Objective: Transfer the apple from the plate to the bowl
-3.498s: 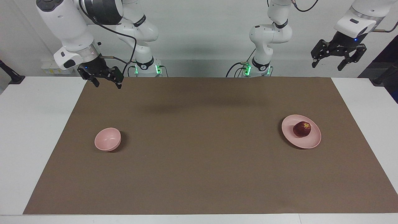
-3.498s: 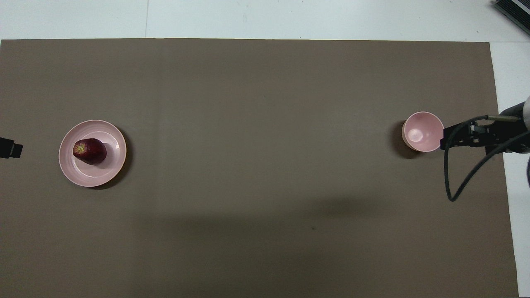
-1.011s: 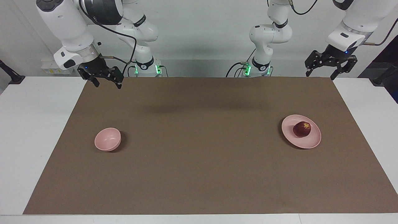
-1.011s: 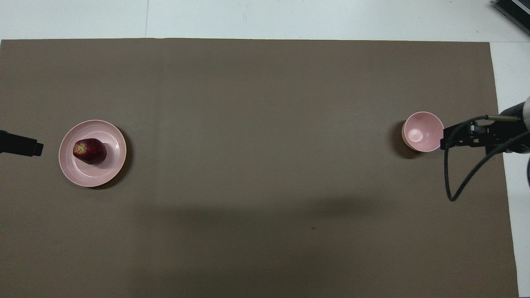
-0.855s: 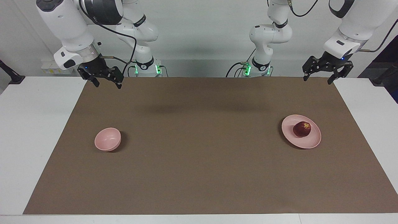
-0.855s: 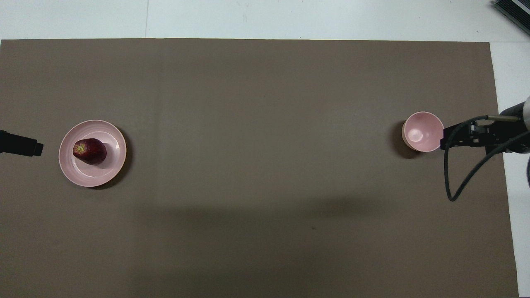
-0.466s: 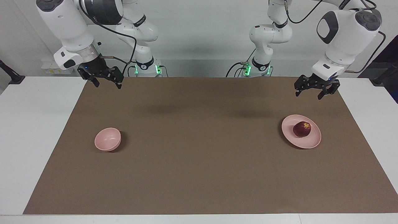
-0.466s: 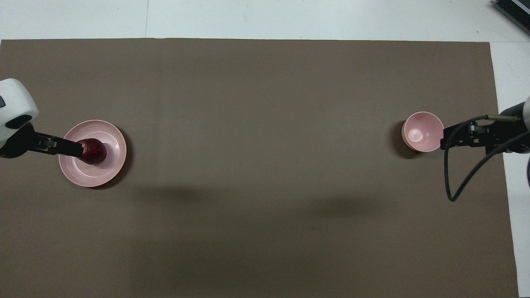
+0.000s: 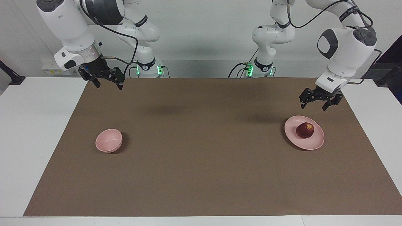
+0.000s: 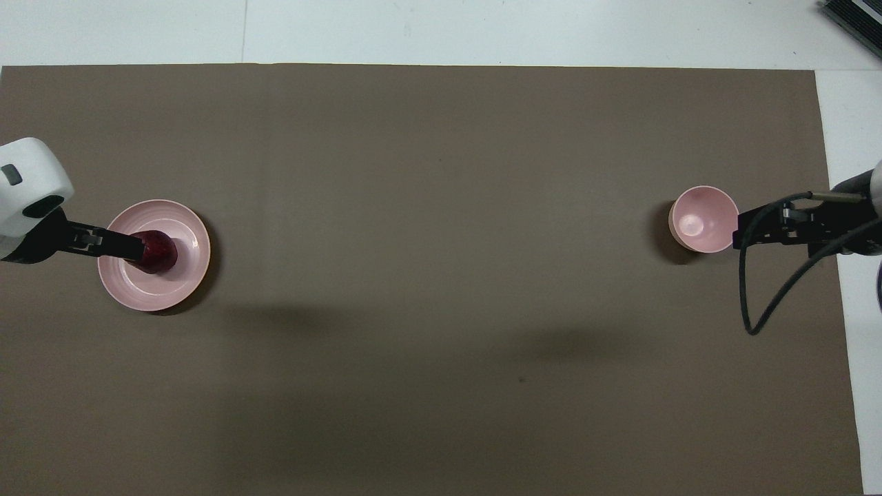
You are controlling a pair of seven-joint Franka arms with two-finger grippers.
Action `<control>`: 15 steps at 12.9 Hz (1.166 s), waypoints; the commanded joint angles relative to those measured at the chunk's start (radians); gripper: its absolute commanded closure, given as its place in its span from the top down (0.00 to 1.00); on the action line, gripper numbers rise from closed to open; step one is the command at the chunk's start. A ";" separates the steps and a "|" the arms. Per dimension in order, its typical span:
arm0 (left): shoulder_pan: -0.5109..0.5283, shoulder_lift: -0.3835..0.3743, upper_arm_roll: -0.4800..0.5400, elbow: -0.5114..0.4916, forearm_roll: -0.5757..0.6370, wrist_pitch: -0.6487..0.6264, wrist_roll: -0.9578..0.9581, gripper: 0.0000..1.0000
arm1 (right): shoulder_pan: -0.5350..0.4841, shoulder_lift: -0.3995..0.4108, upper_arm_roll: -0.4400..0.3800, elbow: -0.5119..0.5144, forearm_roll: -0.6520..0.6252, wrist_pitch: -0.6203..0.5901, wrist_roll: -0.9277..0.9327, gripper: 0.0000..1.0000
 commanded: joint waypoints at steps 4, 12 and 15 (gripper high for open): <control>0.052 0.079 -0.006 -0.094 -0.011 0.194 0.033 1.00 | -0.017 0.002 0.012 0.007 0.007 -0.006 -0.008 1.00; 0.049 0.195 -0.006 -0.180 -0.042 0.482 0.022 1.00 | -0.021 0.002 0.009 0.005 -0.010 -0.010 -0.009 1.00; 0.052 0.188 -0.006 -0.201 -0.071 0.489 0.019 1.00 | -0.017 0.000 0.010 0.005 0.007 -0.028 0.041 1.00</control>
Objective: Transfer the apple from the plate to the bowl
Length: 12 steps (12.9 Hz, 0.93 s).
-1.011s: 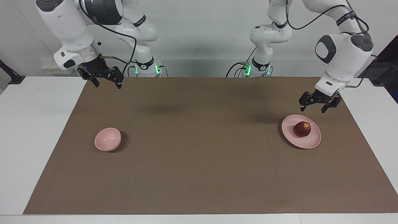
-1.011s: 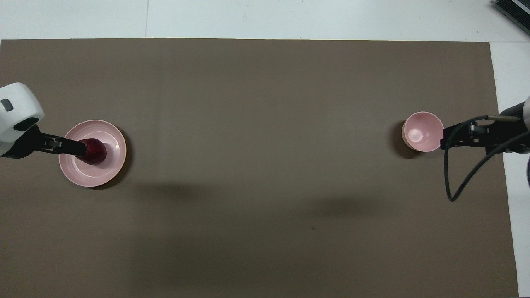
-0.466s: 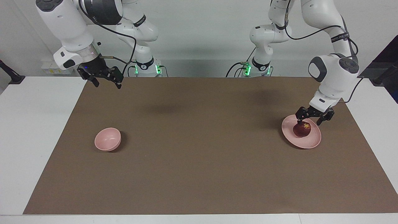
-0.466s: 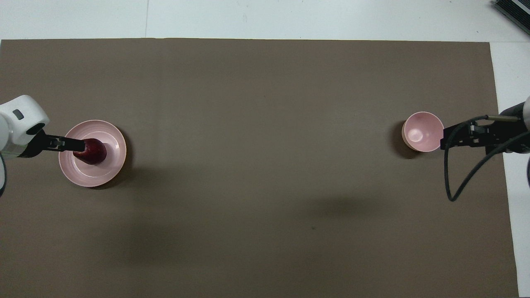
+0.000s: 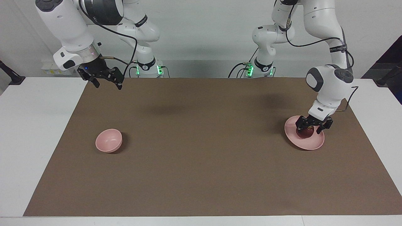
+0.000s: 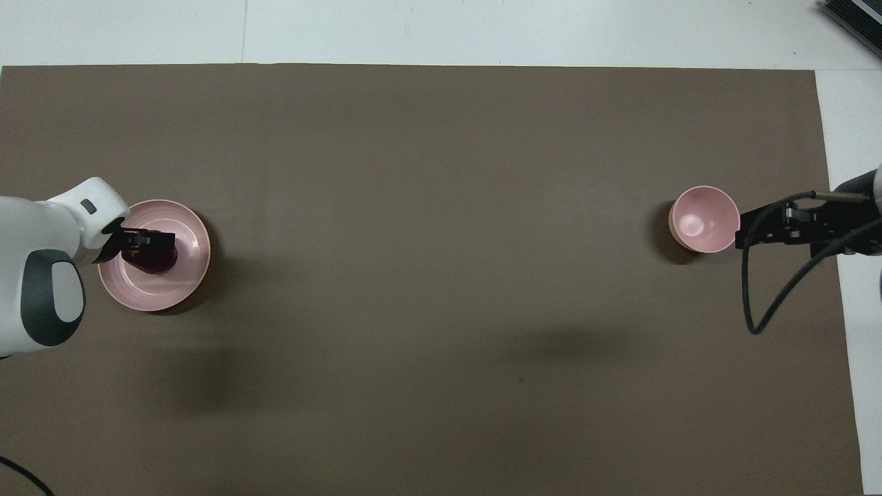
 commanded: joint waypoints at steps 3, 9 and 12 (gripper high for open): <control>0.009 -0.039 -0.004 -0.069 -0.026 0.012 0.007 0.57 | -0.003 0.008 0.020 0.004 0.038 -0.056 0.144 1.00; 0.009 -0.042 0.001 -0.045 -0.026 -0.046 0.004 0.10 | -0.001 0.028 0.022 -0.001 0.122 -0.091 0.202 1.00; -0.005 -0.057 -0.004 0.035 -0.026 -0.144 -0.001 0.00 | 0.017 0.028 0.025 -0.001 0.135 -0.111 0.282 1.00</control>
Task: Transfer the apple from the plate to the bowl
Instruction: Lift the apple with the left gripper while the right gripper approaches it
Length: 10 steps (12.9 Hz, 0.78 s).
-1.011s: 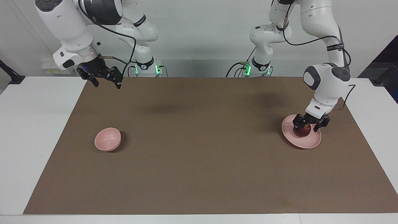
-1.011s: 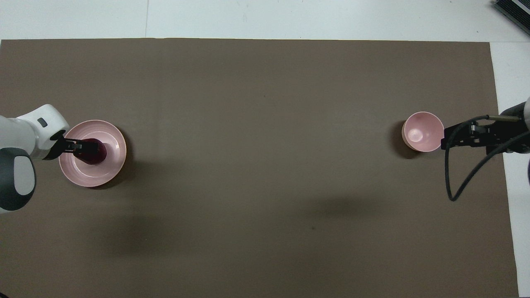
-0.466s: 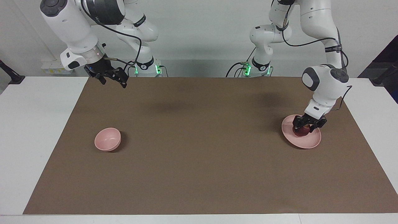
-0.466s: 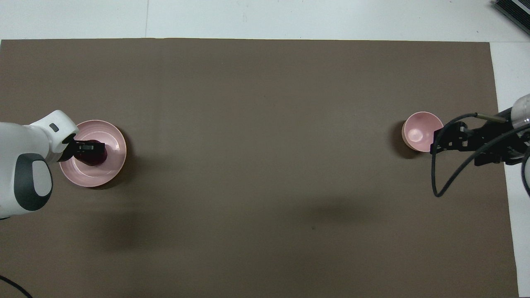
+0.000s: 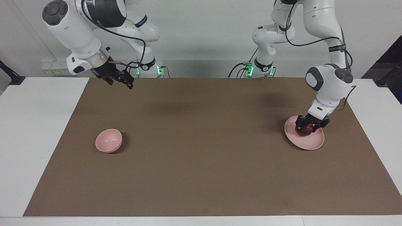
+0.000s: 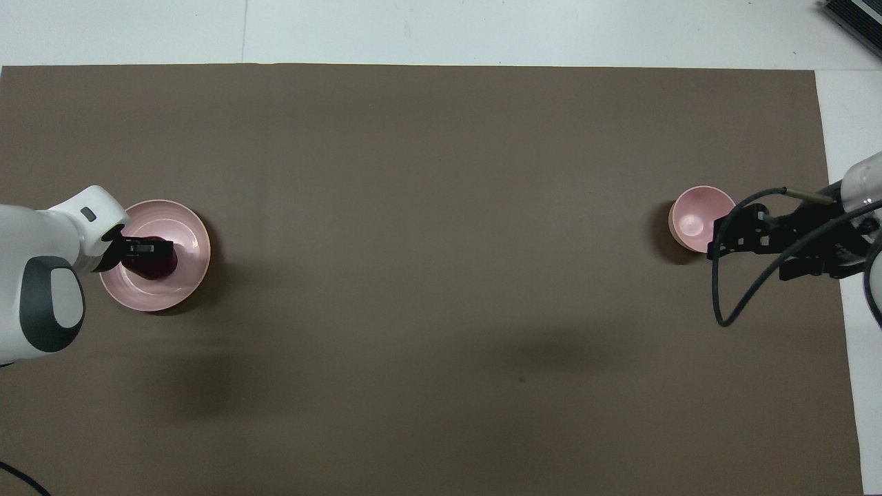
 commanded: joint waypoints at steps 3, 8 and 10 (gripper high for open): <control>-0.027 -0.080 -0.012 0.093 -0.014 -0.168 -0.048 0.00 | 0.008 -0.003 0.007 0.001 0.052 -0.040 0.099 1.00; -0.152 -0.127 -0.015 0.164 -0.187 -0.237 -0.169 0.00 | 0.009 -0.008 0.007 -0.003 0.084 -0.053 0.140 1.00; -0.211 -0.125 -0.018 0.182 -0.282 -0.239 -0.241 0.00 | 0.011 -0.005 0.008 -0.013 0.101 -0.049 0.165 1.00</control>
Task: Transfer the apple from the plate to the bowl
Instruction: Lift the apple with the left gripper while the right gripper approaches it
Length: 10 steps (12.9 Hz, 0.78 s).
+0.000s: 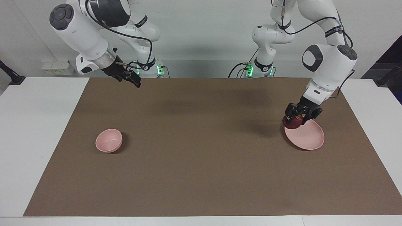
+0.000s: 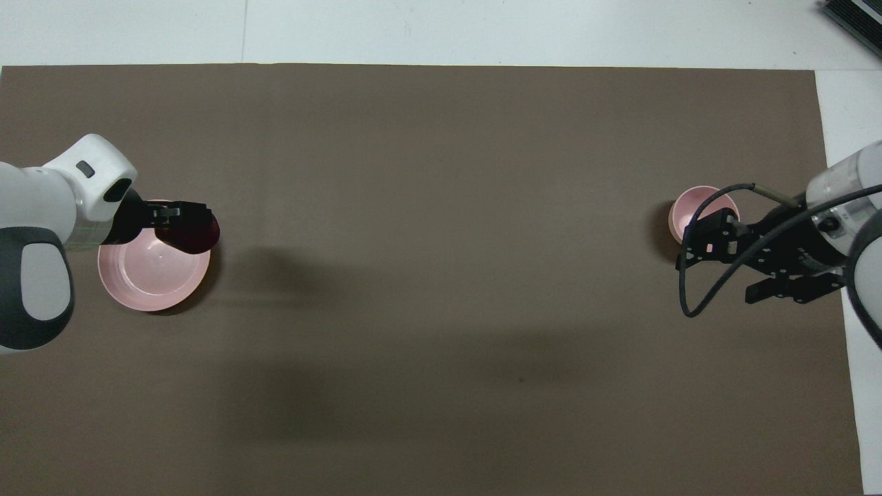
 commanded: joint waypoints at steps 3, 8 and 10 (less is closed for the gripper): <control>-0.144 0.008 0.011 0.056 -0.201 -0.012 -0.160 0.00 | -0.005 0.011 0.004 -0.028 0.123 0.005 0.153 1.00; -0.181 -0.004 -0.040 0.053 -0.493 0.034 -0.178 0.00 | 0.004 0.052 0.004 -0.115 0.382 0.098 0.368 1.00; -0.181 -0.018 -0.060 0.042 -0.590 0.057 -0.178 0.00 | 0.035 0.078 0.004 -0.140 0.476 0.136 0.438 1.00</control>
